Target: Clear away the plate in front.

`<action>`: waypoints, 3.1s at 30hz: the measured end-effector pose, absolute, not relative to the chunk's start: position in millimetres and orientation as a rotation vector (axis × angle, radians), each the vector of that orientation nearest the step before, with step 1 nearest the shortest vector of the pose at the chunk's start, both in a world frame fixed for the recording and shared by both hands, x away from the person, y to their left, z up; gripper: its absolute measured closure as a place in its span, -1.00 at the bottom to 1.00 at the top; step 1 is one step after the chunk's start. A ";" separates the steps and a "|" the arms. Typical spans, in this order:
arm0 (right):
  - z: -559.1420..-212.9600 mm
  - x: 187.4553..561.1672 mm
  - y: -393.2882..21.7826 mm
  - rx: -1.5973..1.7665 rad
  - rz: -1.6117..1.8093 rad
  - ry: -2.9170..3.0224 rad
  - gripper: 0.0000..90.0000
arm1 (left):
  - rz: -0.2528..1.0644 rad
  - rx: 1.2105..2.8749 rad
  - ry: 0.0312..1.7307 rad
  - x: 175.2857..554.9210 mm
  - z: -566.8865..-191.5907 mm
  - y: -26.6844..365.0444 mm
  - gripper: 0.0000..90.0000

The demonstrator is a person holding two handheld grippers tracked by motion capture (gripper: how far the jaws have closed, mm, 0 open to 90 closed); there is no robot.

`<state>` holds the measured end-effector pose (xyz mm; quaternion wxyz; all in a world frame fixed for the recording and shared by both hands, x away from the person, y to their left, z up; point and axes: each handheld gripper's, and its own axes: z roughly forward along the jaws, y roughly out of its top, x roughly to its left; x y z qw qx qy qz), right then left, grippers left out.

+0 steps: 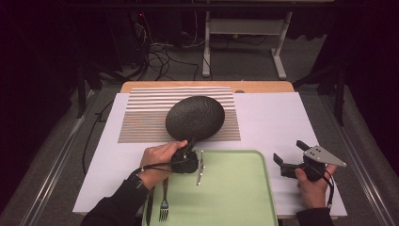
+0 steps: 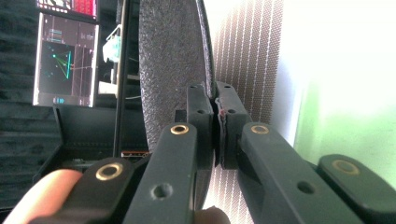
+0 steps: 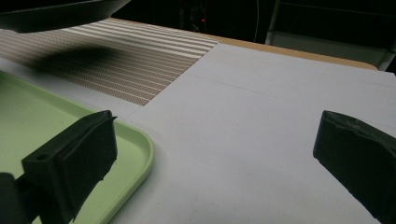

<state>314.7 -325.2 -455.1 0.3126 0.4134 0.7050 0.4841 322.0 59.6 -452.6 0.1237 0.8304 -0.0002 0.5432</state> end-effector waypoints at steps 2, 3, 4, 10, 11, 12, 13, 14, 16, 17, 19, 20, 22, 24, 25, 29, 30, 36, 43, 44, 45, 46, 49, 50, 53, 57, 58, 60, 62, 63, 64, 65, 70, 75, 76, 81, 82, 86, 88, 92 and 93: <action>-455.1 314.6 -325.1 1.092 1.278 1.860 -1.00 | 1.586 2.416 -0.007 318.5 -452.8 59.1 0.86; -455.1 314.6 -325.2 1.091 1.279 1.859 -1.00 | 1.586 2.413 -0.009 316.7 -453.0 58.8 0.86; -455.1 314.6 -325.3 1.091 1.280 1.859 -1.00 | 1.589 2.410 -0.014 315.0 -453.2 58.6 0.86; -454.9 314.4 -325.5 1.091 1.284 1.857 -1.00 | 1.589 2.397 -0.021 305.0 -452.9 57.0 0.86; -454.9 314.4 -325.7 1.091 1.285 1.857 -1.00 | 1.592 2.393 -0.024 303.3 -453.0 56.7 0.86; -454.9 314.4 -325.9 1.092 1.287 1.856 -1.00 | 1.593 2.389 -0.025 301.6 -453.2 56.6 0.86; -454.8 314.3 -326.1 1.095 1.288 1.856 -1.00 | 1.589 2.387 -0.025 299.9 -453.5 56.4 0.86; -454.8 314.2 -326.3 1.097 1.291 1.853 -1.00 | 1.586 2.393 -0.027 298.0 -453.3 56.1 0.86; -454.7 313.9 -326.9 1.097 1.296 1.848 -1.00 | 1.583 2.385 -0.031 294.5 -454.7 55.7 0.86; -454.6 313.8 -327.1 1.097 1.297 1.847 -1.00 | 1.584 2.386 -0.036 292.8 -455.2 55.6 0.85; -454.6 313.8 -327.3 1.099 1.299 1.845 -1.00 | 1.582 2.387 -0.042 289.1 -455.9 55.2 0.86; -454.5 313.7 -327.3 1.099 1.299 1.845 -1.00 | 1.583 2.381 -0.045 287.4 -456.4 55.3 0.86; -454.5 313.7 -327.4 1.098 1.300 1.846 -1.00 | 1.583 2.383 -0.047 283.6 -456.9 55.1 0.86; -454.4 313.6 -327.4 1.098 1.301 1.846 -1.00 | 1.581 2.377 -0.051 280.1 -457.4 55.2 0.86; -454.4 313.6 -327.4 1.098 1.301 1.845 -1.00 | 1.582 2.378 -0.055 278.4 -457.7 55.2 0.86; -454.4 313.5 -327.2 1.097 1.300 1.846 -1.00 | 1.589 2.376 -0.069 270.5 -458.8 54.8 0.85; -454.4 313.5 -327.2 1.097 1.299 1.846 -1.00 | 1.590 2.378 -0.068 268.1 -459.1 54.6 0.86; -454.4 313.6 -327.2 1.097 1.297 1.846 -1.00 | 1.590 2.369 -0.088 252.8 -460.3 54.1 0.86; -454.5 313.6 -327.0 1.098 1.295 1.845 -1.00 | 1.590 2.349 -0.112 237.9 -460.0 51.8 0.86; -454.4 313.5 -327.0 1.098 1.294 1.846 -1.00 | 1.590 2.347 -0.113 235.9 -459.7 51.5 0.85; -454.5 313.6 -326.9 1.097 1.295 1.846 -1.00 | 1.587 2.343 -0.113 233.8 -459.8 51.0 0.86; -454.5 313.6 -326.9 1.097 1.295 1.846 -1.00 | 1.586 2.341 -0.116 231.5 -459.8 50.4 0.86; -454.5 313.6 -327.1 1.097 1.295 1.845 -1.00 | 1.583 2.339 -0.131 223.9 -460.5 49.1 0.86; -454.4 313.6 -327.1 1.098 1.295 1.845 -1.00 | 1.584 2.336 -0.138 221.3 -461.2 48.8 0.86; -454.4 313.5 -327.4 1.100 1.297 1.842 -1.00 | 1.581 2.337 -0.149 213.5 -463.1 48.5 0.85; -454.5 313.6 -327.1 1.100 1.294 1.844 -1.00 | 1.568 2.342 -0.153 205.6 -463.0 48.2 0.85; -454.5 313.6 -327.0 1.100 1.293 1.844 -1.00 | 1.565 2.339 -0.155 203.8 -463.3 48.1 0.85; -454.5 313.6 -327.1 1.103 1.294 1.842 -1.00 | 1.567 2.346 -0.160 199.2 -462.9 47.9 0.85; -454.5 313.6 -327.4 1.103 1.294 1.839 -1.00 | 1.557 2.342 -0.160 194.6 -462.9 48.0 0.85; -454.5 313.6 -327.5 1.104 1.295 1.839 -1.00 | 1.560 2.342 -0.167 192.3 -462.9 48.0 0.85; -454.5 313.7 -327.5 1.104 1.295 1.839 -1.00 | 1.558 2.343 -0.168 189.9 -462.9 47.9 0.85; -454.5 313.7 -327.3 1.103 1.294 1.840 -1.00 | 1.558 2.342 -0.170 187.5 -463.1 47.8 0.85; -454.7 313.8 -326.4 1.100 1.287 1.843 -1.00 | 1.545 2.347 -0.182 176.1 -464.8 47.8 0.85; -454.7 314.2 -326.2 1.101 1.284 1.846 -1.00 | 1.534 2.364 -0.185 166.0 -468.7 49.5 0.85; -454.7 314.3 -326.2 1.100 1.284 1.847 -1.00 | 1.534 2.376 -0.193 164.6 -468.5 50.2 0.85; -454.9 314.5 -325.8 1.097 1.281 1.848 -1.00 | 1.518 2.377 -0.183 156.3 -471.3 51.9 0.85; -454.9 314.7 -325.8 1.095 1.281 1.849 -1.00 | 1.516 2.389 -0.189 154.1 -470.6 52.3 0.85; -455.1 315.0 -325.3 1.093 1.276 1.851 -1.00 | 1.486 2.384 -0.193 147.3 -471.6 52.6 0.85; -455.2 315.1 -325.2 1.093 1.275 1.852 -1.00 | 1.465 2.385 -0.192 145.0 -471.6 53.2 0.85; -455.2 315.4 -325.2 1.094 1.274 1.854 -1.00 | 1.464 2.408 -0.217 140.0 -474.2 52.0 0.85; -455.2 315.4 -325.1 1.093 1.273 1.855 -1.00 | 1.456 2.410 -0.217 139.1 -474.9 51.7 0.85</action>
